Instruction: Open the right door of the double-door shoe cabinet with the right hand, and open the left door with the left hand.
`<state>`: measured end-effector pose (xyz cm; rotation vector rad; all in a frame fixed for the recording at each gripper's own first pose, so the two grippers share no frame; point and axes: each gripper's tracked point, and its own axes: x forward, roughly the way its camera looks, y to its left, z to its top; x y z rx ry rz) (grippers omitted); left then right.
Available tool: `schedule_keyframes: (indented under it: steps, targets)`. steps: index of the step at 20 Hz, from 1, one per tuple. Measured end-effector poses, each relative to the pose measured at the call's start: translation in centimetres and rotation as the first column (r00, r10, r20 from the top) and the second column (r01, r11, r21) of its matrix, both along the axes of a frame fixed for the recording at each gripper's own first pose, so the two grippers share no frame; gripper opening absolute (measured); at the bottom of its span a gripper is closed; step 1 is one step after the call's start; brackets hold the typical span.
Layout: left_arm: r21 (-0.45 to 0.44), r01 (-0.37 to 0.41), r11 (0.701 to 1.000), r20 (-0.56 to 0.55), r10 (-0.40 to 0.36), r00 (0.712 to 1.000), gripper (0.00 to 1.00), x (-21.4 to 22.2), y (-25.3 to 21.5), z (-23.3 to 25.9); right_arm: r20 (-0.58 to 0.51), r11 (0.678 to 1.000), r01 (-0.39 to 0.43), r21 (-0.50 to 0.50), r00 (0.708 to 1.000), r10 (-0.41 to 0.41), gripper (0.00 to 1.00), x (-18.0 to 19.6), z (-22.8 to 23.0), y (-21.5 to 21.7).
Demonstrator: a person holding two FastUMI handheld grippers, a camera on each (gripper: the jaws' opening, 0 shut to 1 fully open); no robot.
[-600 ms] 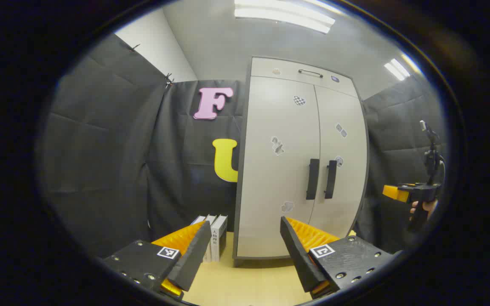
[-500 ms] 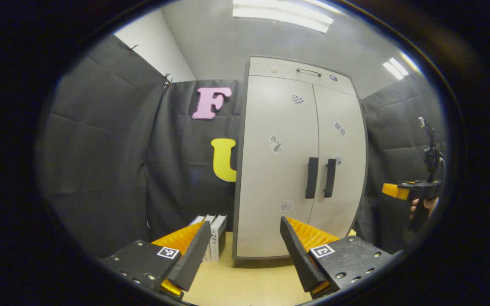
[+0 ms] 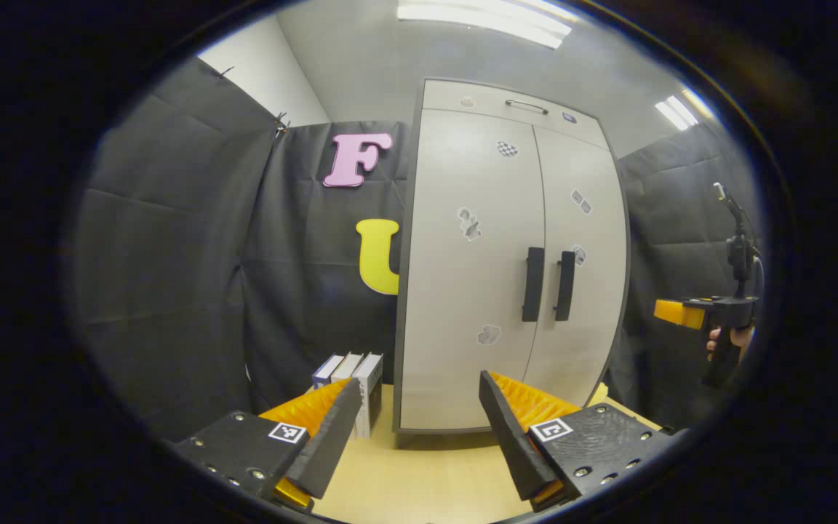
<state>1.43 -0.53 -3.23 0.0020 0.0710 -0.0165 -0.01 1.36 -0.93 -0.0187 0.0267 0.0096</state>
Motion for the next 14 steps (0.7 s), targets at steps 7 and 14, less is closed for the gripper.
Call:
schedule_keyframes:
  steps: [7,14]
  targets:
    - [-0.007,0.001,1.0,-0.025,-0.001,1.0,0.95,0.7,0.0,-0.8,-0.012,1.0,-0.012,-0.01,1.0,0.012,0.97,0.1,-0.4,0.8]
    - [-0.018,0.003,1.0,-0.048,-0.004,0.999,0.95,1.2,-0.6,-2.3,-0.01,0.999,-0.053,0.004,0.999,0.053,0.97,0.3,0.7,2.1]
